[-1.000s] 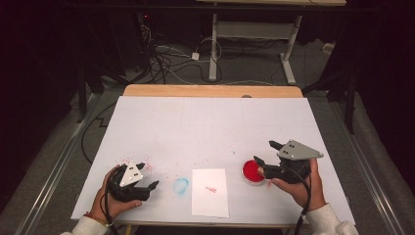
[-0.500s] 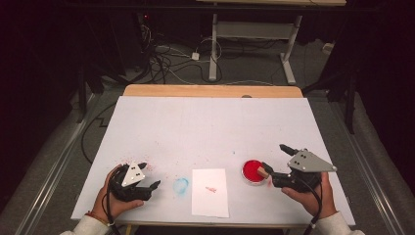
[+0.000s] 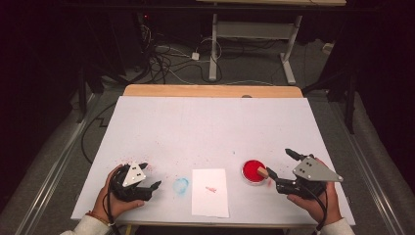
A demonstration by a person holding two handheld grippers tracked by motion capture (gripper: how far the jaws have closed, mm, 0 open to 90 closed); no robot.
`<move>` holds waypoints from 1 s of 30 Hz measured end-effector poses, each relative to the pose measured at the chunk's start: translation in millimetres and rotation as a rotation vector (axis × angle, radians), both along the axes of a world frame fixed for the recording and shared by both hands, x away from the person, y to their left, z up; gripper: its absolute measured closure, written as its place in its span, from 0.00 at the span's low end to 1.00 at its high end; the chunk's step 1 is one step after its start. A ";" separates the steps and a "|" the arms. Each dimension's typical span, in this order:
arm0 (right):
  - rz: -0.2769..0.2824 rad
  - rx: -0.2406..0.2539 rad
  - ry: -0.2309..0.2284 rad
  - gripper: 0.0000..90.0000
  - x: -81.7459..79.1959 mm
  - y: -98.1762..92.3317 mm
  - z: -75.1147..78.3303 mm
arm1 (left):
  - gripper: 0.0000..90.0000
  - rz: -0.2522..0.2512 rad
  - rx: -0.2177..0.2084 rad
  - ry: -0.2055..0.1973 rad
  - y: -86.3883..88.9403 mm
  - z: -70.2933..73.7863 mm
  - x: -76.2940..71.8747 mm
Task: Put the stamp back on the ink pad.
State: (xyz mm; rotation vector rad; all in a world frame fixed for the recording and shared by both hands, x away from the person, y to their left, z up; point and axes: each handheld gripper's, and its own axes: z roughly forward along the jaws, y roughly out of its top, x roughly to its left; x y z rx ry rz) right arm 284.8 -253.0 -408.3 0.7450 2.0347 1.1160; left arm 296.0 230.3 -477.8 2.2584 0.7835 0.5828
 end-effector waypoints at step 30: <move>-0.071 -0.006 0.093 0.18 -5.9 -20.1 -64.4 | 0.26 -0.033 -0.001 -0.016 -8.8 2.4 2.7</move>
